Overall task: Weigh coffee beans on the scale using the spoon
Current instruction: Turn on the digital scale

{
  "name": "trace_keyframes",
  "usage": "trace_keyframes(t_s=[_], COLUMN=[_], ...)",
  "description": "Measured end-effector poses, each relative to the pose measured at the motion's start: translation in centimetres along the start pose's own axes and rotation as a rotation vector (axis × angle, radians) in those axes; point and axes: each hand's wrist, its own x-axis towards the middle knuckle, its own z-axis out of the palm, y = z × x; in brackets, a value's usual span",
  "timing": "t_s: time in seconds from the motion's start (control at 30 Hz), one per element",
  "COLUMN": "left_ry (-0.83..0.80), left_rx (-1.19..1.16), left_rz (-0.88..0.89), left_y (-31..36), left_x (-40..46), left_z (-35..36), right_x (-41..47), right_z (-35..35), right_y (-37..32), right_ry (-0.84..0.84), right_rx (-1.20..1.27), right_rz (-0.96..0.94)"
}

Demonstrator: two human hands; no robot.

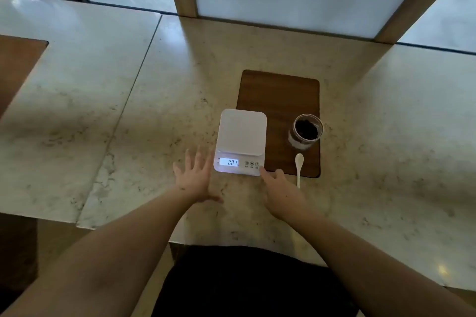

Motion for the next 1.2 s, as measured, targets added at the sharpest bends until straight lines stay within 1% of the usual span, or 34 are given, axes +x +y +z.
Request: trace_keyframes(t_s=[0.23, 0.4, 0.53, 0.9, 1.03, 1.2], left_ry=[-0.044, -0.081, -0.122, -0.144, -0.142, -0.159], left_rx=[0.041, -0.015, 0.004, -0.006, -0.004, 0.009], left_rz=[0.029, -0.010, -0.002, -0.023, -0.009, -0.020], left_y=[0.2, -0.3, -0.6, -0.6, -0.5, -0.3], left_x=[1.5, 2.1, 2.6, 3.0, 2.7, 2.7], left_z=[-1.0, -0.9, -0.6, -0.2, -0.2, -0.3], right_x=[1.5, 2.2, 2.5, 2.6, 2.7, 2.9], right_z=[-0.2, 0.4, 0.8, 0.9, 0.7, 0.6], right_y=[0.0, 0.3, 0.1, -0.3, -0.8, -0.8], right_ry=[-0.027, -0.040, -0.050, -0.053, -0.053, -0.093], right_rx=[-0.035, -0.053, -0.038, -0.024, 0.040, 0.127], right_rz=[0.037, 0.045, 0.040, 0.024, 0.052, 0.067])
